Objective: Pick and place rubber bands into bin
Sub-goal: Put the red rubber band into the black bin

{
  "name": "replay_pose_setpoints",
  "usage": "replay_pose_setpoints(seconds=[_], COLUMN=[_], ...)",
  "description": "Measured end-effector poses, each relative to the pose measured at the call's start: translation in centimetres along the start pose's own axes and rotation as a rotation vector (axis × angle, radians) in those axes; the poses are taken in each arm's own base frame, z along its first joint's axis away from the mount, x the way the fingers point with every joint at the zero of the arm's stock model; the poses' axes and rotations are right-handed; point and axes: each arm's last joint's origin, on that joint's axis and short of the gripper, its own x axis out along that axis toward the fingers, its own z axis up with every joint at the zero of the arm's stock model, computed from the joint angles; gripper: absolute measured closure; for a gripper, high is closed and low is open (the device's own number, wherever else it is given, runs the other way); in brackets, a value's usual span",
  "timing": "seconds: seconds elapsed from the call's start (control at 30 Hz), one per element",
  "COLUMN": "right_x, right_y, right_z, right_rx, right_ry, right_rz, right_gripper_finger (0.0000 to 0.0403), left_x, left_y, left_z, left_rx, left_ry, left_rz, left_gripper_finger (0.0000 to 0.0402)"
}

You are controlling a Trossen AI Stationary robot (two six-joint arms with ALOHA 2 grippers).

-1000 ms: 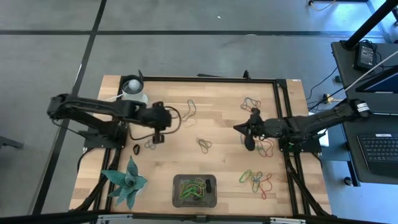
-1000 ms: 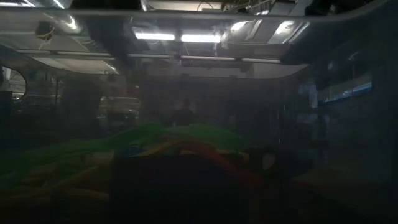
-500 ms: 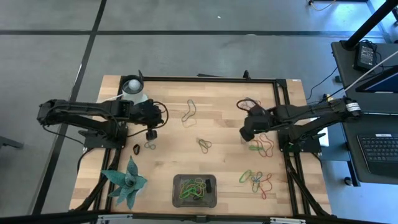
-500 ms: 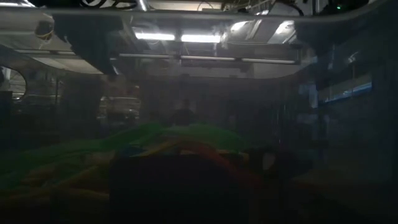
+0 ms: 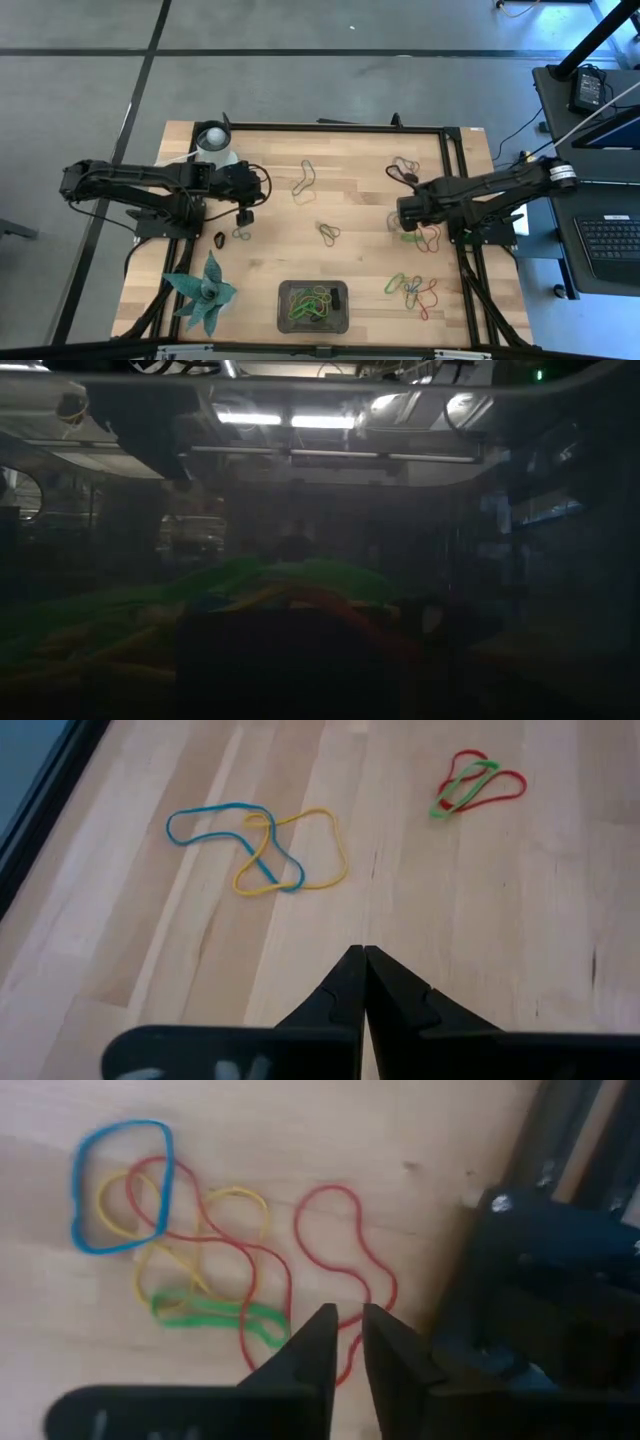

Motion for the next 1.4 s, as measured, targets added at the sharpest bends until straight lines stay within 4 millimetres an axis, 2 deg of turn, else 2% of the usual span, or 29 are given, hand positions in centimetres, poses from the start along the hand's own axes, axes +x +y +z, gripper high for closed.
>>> replay_pose_setpoints(seconds=[0.27, 0.5, 0.83, 1.1, 1.3, 1.4], right_x=[4.5, 7.2, 7.8, 8.0, 7.9, 7.1], right_y=[0.0, -0.6, -0.8, -0.8, -0.8, -0.7], right_z=[0.8, 0.9, 0.9, 0.8, 0.8, 0.9], right_rx=[0.067, 0.094, 0.093, 0.067, 0.027, -0.018], right_ry=[-0.007, -0.012, -0.028, -0.035, -0.038, -0.039], right_rz=[0.088, 0.122, 0.119, 0.093, 0.095, 0.099], right_gripper_finger=[0.0302, 0.0293, 0.0320, 0.0394, 0.0399, 0.0400], left_x=[0.0, 0.0, 0.0, 0.0, 0.0, 0.0], left_y=[0.0, 0.0, 0.0, 0.0, 0.0, 0.0], left_z=[0.0, 0.2, 0.4, 0.6, 0.6, 0.6], left_rx=[-0.002, -0.006, -0.008, -0.008, -0.008, -0.008], left_ry=[0.000, -0.018, -0.040, -0.059, -0.058, -0.058], left_rz=[0.000, -0.001, -0.003, -0.003, -0.003, -0.003], left_gripper_finger=[0.0398, 0.0398, 0.0398, 0.0398, 0.0398, 0.0398])
